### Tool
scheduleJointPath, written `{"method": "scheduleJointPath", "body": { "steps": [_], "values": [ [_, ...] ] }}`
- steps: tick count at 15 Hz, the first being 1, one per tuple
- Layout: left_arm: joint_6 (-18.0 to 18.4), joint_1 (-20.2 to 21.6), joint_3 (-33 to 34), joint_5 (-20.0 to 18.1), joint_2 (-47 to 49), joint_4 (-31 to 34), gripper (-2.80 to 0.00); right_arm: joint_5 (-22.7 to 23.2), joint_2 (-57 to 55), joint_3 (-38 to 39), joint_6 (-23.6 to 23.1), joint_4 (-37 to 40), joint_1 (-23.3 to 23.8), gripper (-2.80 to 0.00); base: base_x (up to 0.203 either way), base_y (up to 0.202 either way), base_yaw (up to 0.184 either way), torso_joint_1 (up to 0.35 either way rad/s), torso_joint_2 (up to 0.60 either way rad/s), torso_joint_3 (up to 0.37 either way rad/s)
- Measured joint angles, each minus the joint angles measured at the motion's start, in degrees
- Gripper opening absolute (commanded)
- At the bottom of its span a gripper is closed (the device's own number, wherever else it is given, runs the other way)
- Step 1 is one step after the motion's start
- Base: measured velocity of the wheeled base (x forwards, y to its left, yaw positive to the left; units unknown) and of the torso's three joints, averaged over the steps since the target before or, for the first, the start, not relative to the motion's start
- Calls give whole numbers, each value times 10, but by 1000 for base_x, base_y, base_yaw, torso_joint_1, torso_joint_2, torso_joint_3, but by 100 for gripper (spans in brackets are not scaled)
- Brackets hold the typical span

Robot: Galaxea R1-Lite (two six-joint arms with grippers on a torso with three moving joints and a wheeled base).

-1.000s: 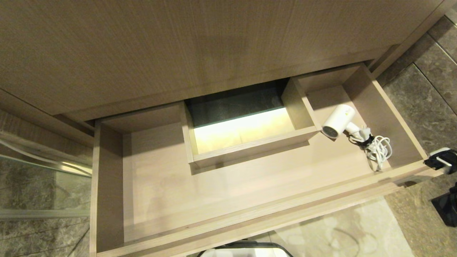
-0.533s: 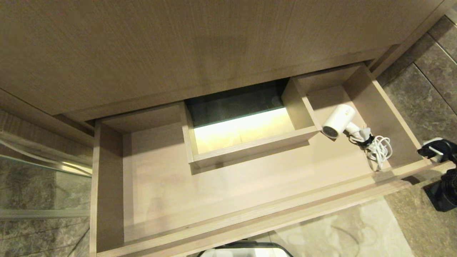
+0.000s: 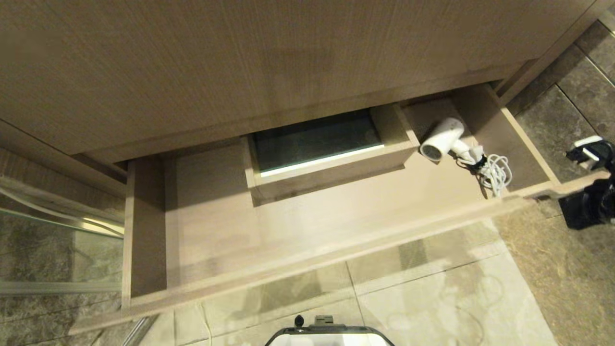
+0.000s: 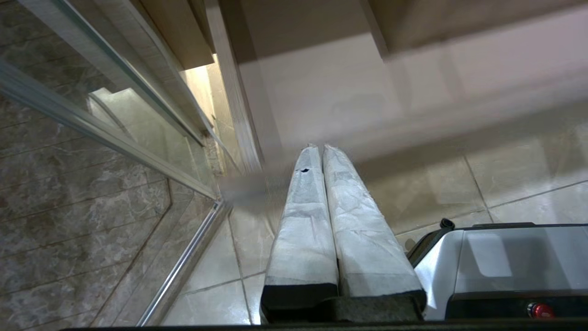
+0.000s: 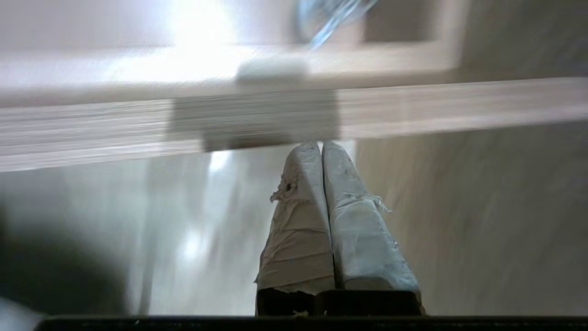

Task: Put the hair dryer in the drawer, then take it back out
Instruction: Close the drawer

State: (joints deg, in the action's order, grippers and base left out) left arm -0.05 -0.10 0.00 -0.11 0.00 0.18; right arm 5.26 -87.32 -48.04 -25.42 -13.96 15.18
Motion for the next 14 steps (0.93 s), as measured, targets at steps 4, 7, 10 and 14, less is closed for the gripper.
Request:
{"method": "scheduleJointPath", "body": {
  "steps": [4,7,10,14],
  "values": [
    [0,0,0,0,0,0,-280,4,-41,-105,44,-95,-8,-280,0,0,0,0,0,0],
    [0,-1,0,0,0,0,-280,5,-36,-87,44,-70,-9,-280,0,0,0,0,0,0],
    [0,0,0,0,0,0,-280,0,2,-43,41,-22,-8,-280,0,0,0,0,0,0],
    [0,0,0,0,0,0,-280,-5,65,12,42,14,-15,-280,0,0,0,0,0,0]
  ]
}}
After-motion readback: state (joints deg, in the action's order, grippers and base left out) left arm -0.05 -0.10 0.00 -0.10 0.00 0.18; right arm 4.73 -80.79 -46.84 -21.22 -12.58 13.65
